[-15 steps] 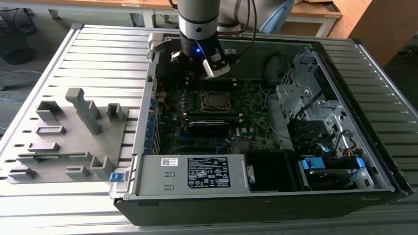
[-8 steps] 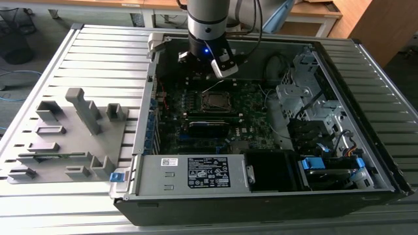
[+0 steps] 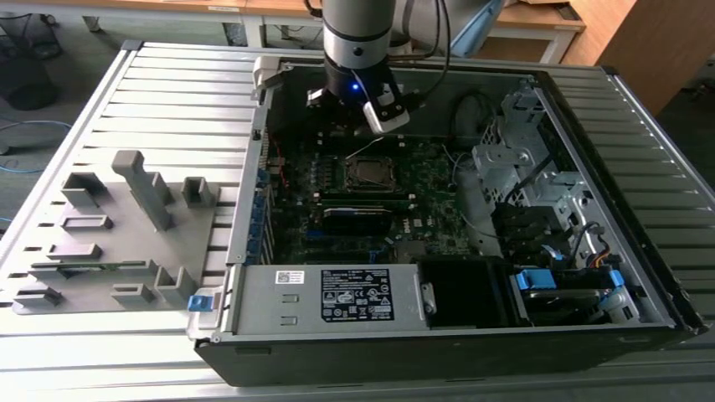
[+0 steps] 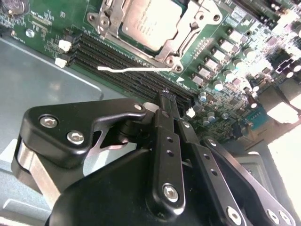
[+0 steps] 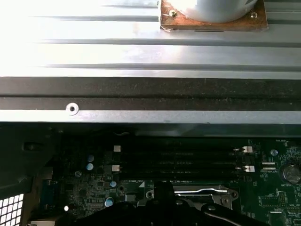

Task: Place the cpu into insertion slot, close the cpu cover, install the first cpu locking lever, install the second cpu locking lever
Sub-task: 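Install the first cpu locking lever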

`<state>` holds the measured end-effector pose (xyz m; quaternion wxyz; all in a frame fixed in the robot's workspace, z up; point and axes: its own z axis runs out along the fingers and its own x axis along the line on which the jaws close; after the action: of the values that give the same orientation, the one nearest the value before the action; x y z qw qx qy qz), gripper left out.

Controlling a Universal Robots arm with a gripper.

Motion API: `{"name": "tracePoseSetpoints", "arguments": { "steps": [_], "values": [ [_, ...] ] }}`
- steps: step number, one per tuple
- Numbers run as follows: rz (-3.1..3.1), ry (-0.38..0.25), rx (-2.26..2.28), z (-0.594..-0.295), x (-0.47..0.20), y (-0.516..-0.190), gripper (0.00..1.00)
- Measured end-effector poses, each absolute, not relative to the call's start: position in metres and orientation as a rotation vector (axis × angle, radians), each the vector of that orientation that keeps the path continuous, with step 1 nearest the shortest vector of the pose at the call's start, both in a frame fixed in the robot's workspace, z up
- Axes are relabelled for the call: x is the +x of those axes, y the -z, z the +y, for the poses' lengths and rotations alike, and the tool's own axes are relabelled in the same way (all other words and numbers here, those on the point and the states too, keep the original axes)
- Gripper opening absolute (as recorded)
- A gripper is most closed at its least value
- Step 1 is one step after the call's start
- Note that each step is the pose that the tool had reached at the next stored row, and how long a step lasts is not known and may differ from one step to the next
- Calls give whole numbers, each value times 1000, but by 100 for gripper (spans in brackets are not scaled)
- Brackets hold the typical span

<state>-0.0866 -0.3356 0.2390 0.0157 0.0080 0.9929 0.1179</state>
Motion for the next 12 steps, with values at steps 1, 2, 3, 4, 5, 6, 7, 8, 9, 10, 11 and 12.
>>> {"name": "tracePoseSetpoints", "arguments": {
  "steps": [1,2,3,4,5,6,7,8,9,10,11,12],
  "values": [
    [3089,-361,27,-336,-86,-239,11],
    [3089,-357,29,-336,-85,-239,11],
    [3089,-355,31,-336,-84,-239,11],
    [3089,-355,33,-336,-82,-238,11],
    [3089,-355,36,-336,-81,-238,11],
    [3089,-355,38,-336,-80,-238,11],
    [3088,-354,41,-336,-79,-238,11],
    [3088,-354,43,-336,-78,-237,11],
    [3088,-354,46,-336,-77,-237,11],
    [3088,-354,49,-336,-76,-236,11],
    [3088,-354,52,-336,-76,-236,11],
    [3088,-354,52,-336,-76,-236,11]
  ]
}}
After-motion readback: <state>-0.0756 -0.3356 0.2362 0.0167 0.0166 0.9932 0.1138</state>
